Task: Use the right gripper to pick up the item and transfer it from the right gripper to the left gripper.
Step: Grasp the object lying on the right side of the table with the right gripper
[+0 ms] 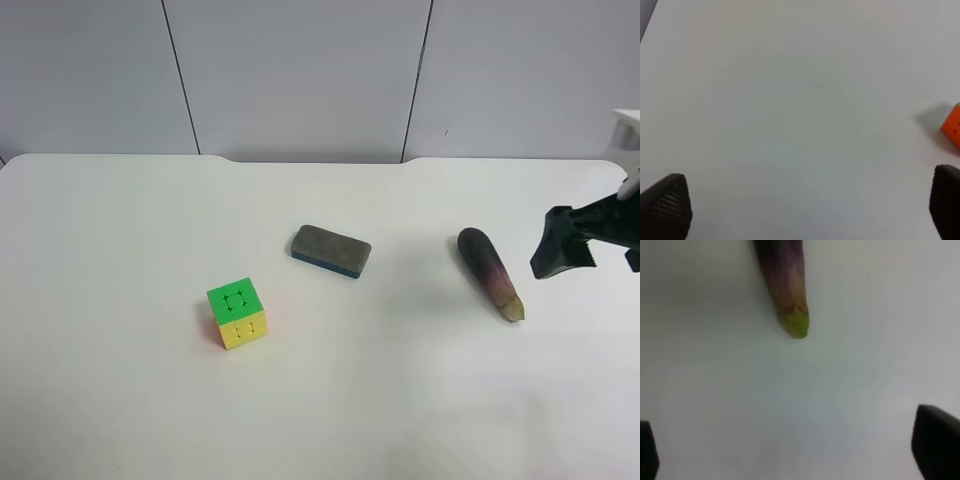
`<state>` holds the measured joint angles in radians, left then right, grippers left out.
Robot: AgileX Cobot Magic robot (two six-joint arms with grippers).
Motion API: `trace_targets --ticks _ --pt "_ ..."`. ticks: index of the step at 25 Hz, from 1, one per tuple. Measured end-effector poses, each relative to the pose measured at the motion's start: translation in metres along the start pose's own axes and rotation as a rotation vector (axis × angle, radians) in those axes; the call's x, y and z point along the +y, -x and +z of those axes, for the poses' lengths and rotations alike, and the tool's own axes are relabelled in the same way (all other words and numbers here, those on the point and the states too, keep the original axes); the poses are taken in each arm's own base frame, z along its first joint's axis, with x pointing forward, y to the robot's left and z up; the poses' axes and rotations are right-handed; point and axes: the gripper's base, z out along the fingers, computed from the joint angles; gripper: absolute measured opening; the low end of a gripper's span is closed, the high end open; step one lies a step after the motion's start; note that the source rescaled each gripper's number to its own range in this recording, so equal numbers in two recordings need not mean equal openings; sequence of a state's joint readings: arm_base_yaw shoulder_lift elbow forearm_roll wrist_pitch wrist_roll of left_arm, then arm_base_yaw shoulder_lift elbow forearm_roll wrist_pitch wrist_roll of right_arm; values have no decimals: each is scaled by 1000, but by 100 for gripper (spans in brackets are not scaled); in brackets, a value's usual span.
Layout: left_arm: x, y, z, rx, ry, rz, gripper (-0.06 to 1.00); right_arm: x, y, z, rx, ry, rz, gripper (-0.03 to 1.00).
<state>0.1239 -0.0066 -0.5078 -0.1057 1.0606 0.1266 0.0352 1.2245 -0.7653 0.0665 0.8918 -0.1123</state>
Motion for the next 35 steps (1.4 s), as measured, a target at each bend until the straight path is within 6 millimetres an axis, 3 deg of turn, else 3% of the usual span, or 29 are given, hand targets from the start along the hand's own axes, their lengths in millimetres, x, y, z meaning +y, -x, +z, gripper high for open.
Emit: trace_targets --ticks 9,19,29,35 --pt "0 0 0 0 0 0 90 -7 19 57 79 -19 -25 100" --pt "0 0 0 0 0 0 90 -11 45 102 140 -17 -26 100" --pt "0 0 0 0 1 0 90 -14 42 149 214 -13 -23 100" --pt "0 0 0 0 1 0 90 -14 39 161 238 -11 -21 100"
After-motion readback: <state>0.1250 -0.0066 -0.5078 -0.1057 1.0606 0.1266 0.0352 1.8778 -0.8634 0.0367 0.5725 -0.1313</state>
